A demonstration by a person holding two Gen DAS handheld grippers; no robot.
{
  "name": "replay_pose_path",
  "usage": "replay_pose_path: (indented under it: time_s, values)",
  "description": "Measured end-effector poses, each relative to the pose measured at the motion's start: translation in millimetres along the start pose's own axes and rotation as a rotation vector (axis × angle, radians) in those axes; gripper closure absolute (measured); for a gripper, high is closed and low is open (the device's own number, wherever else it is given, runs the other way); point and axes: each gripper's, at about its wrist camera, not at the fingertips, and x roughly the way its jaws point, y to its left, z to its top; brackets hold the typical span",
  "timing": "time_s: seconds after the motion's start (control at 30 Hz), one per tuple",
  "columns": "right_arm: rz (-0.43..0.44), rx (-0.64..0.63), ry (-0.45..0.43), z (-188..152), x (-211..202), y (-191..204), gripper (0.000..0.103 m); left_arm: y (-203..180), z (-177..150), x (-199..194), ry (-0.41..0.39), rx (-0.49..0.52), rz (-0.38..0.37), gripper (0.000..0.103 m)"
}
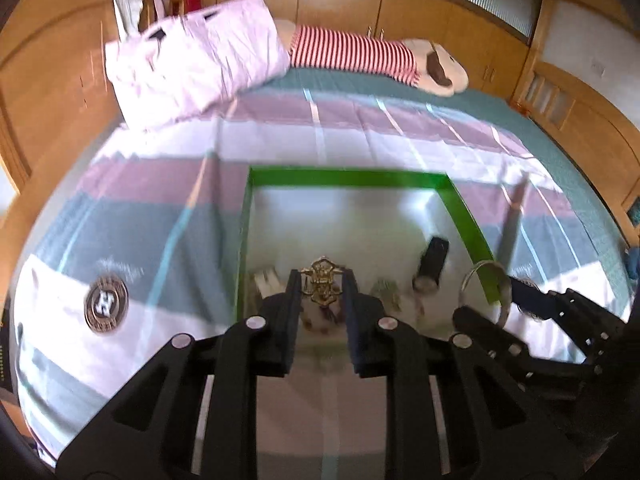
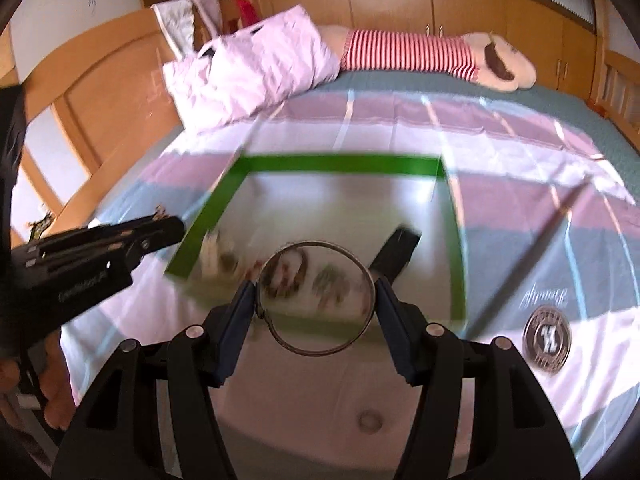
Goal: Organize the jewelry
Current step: 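Carry the butterfly charm and bangle into the green box and open both grippers, then grasp the small silver beaded ring with the left gripper while the right grasps the small dark ring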
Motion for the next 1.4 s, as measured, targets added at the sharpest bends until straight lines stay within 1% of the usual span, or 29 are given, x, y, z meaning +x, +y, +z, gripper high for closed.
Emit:
replay_pose_path:
  time_s: [0.1,0.13,0.3,0.37,0.4,0.43,0.5,0.53,0.63,0.67,0.73,0.77,0.87,0.97,1.0,1.03,1.07,1.13,1.17,1.23,1.37,1.4]
  values:
    - [0.01,0.033,0.013,10.5,16.0,-10.6,0.042,-1.1,7.4,14.6,0.012,0.02,0.048,0.082]
    - [0.005,0.041,0.022,11.8,21.9,-13.9,0.042,3.4,7.4,15.2,0.019,0.018,0.051,0.082]
    - [-0.032,0.068,0.075,4.7,50.4,-30.0,0.042,0.5,5.2,48.4,0.066,0.045,0.091,0.081]
    - [-0.04,0.059,0.083,2.9,51.5,-31.5,0.041,1.1,2.8,52.9,0.072,0.045,0.095,0.072]
    - [-0.038,0.06,0.083,3.4,49.9,-31.2,0.039,1.8,2.5,53.7,0.074,0.039,0.098,0.062]
    - [-0.032,0.064,0.081,4.2,46.8,-31.4,0.036,2.3,2.1,52.8,0.073,0.034,0.094,0.058]
    - [-0.012,0.068,0.07,3.6,34.9,-30.9,0.031,1.9,2.0,49.2,0.076,0.03,0.073,0.056]
    - [-0.006,0.064,0.076,2.0,29.4,-30.2,0.031,1.5,1.9,46.7,0.079,0.031,0.059,0.052]
    - [0.002,0.034,0.144,-15.3,10.7,-29.2,0.031,2.6,-2.3,34.3,0.11,0.03,0.001,0.05]
    - [-0.002,0.013,0.182,-26.5,6.1,-28.2,0.031,4.2,-6.2,28.5,0.137,0.032,-0.038,0.05]
    - [-0.028,-0.029,0.256,-50.6,7.0,-28.2,0.031,6.2,-16.4,19.2,0.182,0.047,-0.097,0.05]
    - [-0.045,-0.035,0.293,-61.0,12.6,-29.1,0.031,5.9,-20.8,17.9,0.199,0.056,-0.105,0.05]
    - [-0.062,-0.056,0.372,-80.8,32.8,-26.5,0.034,7.7,-36.5,27.2,0.281,0.063,-0.084,0.045]
    - [-0.08,-0.087,0.416,-89.4,44.6,-18.7,0.041,11.8,-49.9,46.7,0.365,0.045,-0.061,0.045]
    - [-0.09,-0.093,0.433,-91.3,49.1,-15.9,0.045,11.8,-54.1,53.1,0.39,0.042,-0.051,0.045]
    - [-0.096,-0.092,0.444,-92.0,51.9,-14.7,0.048,11.4,-56.9,57.2,0.403,0.041,-0.046,0.045]
    - [-0.103,-0.089,0.451,-92.4,54.1,-14.3,0.049,9.9,-60.6,63.9,0.418,0.04,-0.037,0.044]
    - [-0.123,-0.084,0.46,-93.5,57.6,-14.0,0.049,8.8,-63.8,72.5,0.435,0.037,-0.028,0.038]
    - [-0.129,-0.085,0.462,-94.1,58.2,-13.7,0.049,6.6,-64.5,77.7,0.445,0.034,-0.032,0.037]
    - [-0.127,-0.09,0.465,-95.3,58.4,-12.5,0.049,3.3,-64.8,86.4,0.459,0.033,-0.04,0.037]
    - [-0.132,-0.108,0.473,-101.1,59.5,-9.4,0.049,0.3,-64.8,105.2,0.472,0.027,-0.004,0.038]
    - [-0.133,-0.113,0.471,-101.7,59.6,-8.4,0.049,1.4,-66.3,110.9,0.488,0.011,-0.006,0.041]
